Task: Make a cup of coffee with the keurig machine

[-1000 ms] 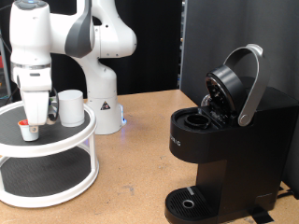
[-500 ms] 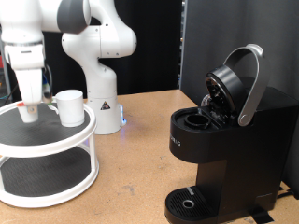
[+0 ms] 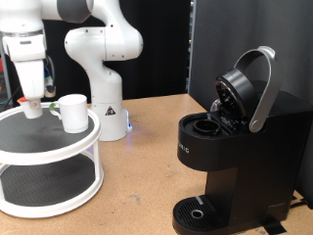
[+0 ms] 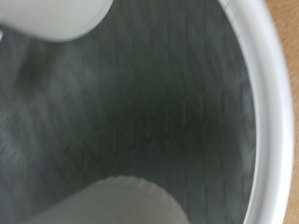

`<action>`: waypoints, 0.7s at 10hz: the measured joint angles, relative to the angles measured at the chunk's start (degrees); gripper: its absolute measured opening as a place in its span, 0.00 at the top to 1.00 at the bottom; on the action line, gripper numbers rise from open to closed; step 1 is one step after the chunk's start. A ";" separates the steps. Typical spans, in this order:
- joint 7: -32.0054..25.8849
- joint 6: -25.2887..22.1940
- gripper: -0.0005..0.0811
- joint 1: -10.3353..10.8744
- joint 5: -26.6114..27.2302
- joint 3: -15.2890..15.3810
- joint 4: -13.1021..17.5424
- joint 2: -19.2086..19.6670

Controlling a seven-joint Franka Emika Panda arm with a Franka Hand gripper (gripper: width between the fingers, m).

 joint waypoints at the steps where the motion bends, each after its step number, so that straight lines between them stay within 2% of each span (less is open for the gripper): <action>1: 1.18 -0.04 0.47 0.77 2.18 0.55 0.00 -0.02; 4: 6.60 -0.86 0.47 4.22 10.40 3.45 0.76 -0.33; 6: 13.05 -0.86 0.47 4.69 11.21 6.41 0.94 -0.32; 7: 12.11 -0.86 0.47 4.68 11.21 6.28 0.88 -0.29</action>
